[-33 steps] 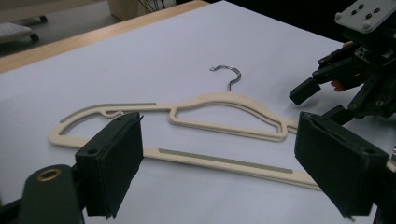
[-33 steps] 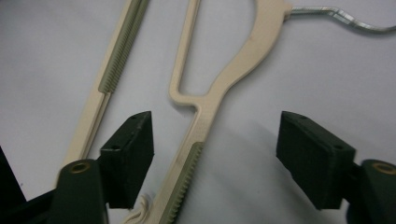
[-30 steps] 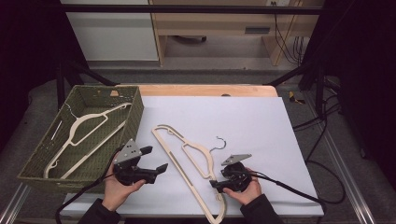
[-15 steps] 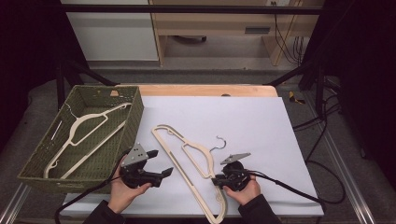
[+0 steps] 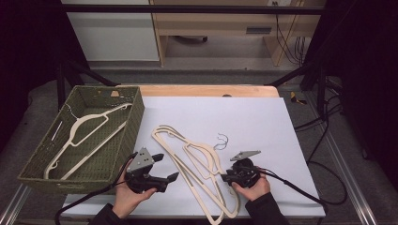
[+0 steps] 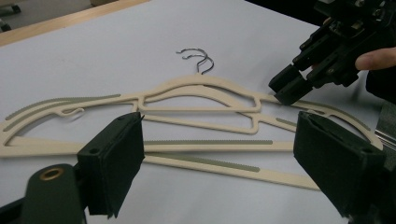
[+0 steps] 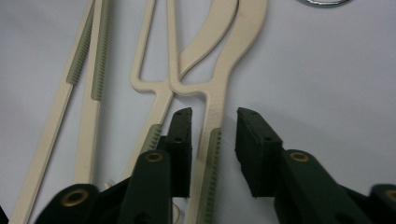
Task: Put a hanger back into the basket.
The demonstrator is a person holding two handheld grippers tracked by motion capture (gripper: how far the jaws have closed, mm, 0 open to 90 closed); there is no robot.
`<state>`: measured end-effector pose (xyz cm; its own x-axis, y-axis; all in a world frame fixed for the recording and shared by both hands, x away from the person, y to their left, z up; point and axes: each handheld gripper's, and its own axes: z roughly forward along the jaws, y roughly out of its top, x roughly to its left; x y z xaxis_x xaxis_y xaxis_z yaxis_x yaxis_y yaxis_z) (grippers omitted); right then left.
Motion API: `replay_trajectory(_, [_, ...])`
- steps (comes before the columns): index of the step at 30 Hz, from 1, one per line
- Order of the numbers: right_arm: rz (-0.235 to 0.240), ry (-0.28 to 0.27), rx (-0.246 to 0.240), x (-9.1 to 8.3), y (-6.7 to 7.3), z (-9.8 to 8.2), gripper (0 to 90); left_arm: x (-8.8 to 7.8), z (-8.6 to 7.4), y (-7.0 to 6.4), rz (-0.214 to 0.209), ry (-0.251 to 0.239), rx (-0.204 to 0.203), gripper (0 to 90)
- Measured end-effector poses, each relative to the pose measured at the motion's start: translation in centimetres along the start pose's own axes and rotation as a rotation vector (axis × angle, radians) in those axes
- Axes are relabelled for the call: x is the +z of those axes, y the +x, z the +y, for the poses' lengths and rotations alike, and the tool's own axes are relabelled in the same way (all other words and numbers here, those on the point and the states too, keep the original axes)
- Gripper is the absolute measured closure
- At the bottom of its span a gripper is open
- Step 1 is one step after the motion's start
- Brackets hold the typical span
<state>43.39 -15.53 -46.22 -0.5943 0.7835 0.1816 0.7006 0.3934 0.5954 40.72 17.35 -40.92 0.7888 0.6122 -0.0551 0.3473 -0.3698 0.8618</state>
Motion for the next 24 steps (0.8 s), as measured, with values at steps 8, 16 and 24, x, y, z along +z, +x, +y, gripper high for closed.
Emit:
replay_trajectory(8, [-0.053, 0.023, -0.028, 0.4, 0.5, -0.4, 65.4, 0.7, -0.3, 0.2, 0.024, 0.032, -0.006, 15.9])
replay_trajectory(16, [-0.093, 0.049, -0.031, 0.4, 1.0, -0.2, 78.2, 0.6, -0.3, 0.6, 0.039, 0.038, -0.012, 15.9])
replay_trajectory(24, [-0.056, 0.029, -0.025, -0.1, 0.4, 0.0, 80.3, 0.8, -0.3, 0.8, 0.043, 0.048, -0.022, 15.6])
